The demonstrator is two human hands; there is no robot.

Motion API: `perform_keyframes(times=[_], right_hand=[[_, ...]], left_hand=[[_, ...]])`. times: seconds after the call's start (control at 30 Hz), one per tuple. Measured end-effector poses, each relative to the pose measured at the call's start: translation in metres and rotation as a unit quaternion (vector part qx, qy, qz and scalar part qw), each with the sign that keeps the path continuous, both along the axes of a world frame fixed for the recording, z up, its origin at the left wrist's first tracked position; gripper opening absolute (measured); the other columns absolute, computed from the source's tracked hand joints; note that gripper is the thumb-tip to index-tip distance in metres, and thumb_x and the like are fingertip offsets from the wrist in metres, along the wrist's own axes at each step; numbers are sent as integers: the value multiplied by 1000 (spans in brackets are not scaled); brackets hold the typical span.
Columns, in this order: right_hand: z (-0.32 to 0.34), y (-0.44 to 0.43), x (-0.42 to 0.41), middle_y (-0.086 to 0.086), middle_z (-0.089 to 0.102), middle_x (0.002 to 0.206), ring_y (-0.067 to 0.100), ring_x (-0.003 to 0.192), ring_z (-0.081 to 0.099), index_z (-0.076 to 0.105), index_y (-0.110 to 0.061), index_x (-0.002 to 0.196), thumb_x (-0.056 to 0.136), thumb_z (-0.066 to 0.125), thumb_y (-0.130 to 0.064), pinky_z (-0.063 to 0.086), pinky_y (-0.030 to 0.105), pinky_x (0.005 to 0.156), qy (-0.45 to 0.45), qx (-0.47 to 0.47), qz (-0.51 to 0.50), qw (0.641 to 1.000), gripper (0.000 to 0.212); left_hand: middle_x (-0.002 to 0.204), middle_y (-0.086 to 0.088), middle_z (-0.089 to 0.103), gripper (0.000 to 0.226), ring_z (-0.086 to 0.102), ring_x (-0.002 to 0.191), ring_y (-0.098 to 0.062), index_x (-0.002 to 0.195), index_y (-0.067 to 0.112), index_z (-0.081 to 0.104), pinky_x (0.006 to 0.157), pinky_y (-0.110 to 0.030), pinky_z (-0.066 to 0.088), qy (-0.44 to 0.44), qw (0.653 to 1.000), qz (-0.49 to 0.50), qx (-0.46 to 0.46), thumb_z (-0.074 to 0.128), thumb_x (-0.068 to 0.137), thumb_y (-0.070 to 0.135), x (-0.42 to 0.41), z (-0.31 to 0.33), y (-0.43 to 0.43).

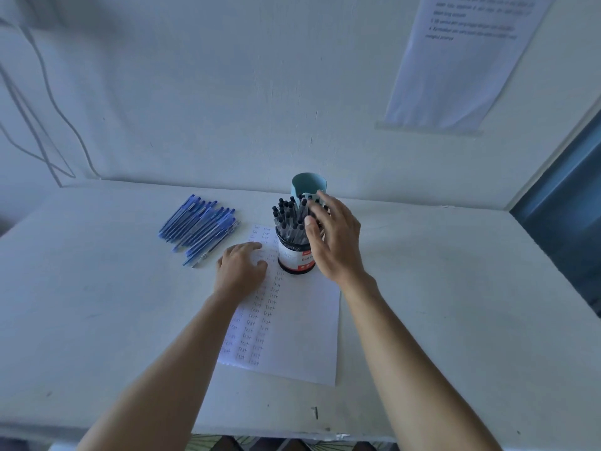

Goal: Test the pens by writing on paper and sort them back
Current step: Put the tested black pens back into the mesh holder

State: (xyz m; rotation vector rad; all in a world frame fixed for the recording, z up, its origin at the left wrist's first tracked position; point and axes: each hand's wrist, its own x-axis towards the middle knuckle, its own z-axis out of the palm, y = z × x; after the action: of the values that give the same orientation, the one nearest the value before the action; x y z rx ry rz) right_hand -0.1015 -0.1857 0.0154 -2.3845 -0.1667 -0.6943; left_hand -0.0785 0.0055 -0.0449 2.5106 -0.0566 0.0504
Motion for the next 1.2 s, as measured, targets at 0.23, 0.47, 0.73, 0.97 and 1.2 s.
perform_keyframes(times=[0.23, 0.47, 0.73, 0.97, 1.2], right_hand=[[-29, -6, -15, -1, 30, 158, 8, 145, 27, 19, -19, 155, 68, 64, -43, 25, 34, 120, 163, 279, 42, 945, 101], [-49, -7, -15, -19, 66, 115, -4, 103, 64, 47, -32, 129, 75, 86, -30, 51, 18, 83, 243, 268, 105, 926, 67], [-55, -9, -6, -14, 68, 114, -5, 99, 64, 50, -29, 125, 75, 86, -32, 51, 14, 81, 244, 247, 63, 936, 62], [-53, -11, -6, -14, 65, 119, -6, 102, 63, 50, -28, 128, 73, 88, -32, 48, 9, 79, 245, 266, 68, 930, 68], [-55, -10, -6, -13, 67, 117, -1, 103, 65, 51, -29, 124, 69, 89, -33, 52, 15, 84, 240, 279, 70, 927, 68]], left_hand=[[140, -1, 54, 57, 38, 136, -16, 131, 18, 60, 110, -32, 27, -263, 946, -90, -168, 43, 91, 56, 0, 68, -17], [146, -7, 54, 73, 50, 135, -26, 143, 9, 52, 116, -43, 29, -293, 915, -253, 110, 47, 87, 55, 22, 83, -68], [113, -2, 71, 45, 62, 102, -32, 121, 14, 66, 90, -42, 37, -390, 909, -101, 105, 40, 100, 44, 9, 70, -82], [160, 6, 35, 68, 17, 152, -28, 143, 28, 49, 117, -55, -8, -226, 939, -149, 211, 25, 95, 70, 15, 90, -70], [118, -5, 67, 64, 63, 96, -36, 116, 19, 69, 75, -42, 50, -297, 937, -108, 150, 48, 79, 67, 19, 78, -73]])
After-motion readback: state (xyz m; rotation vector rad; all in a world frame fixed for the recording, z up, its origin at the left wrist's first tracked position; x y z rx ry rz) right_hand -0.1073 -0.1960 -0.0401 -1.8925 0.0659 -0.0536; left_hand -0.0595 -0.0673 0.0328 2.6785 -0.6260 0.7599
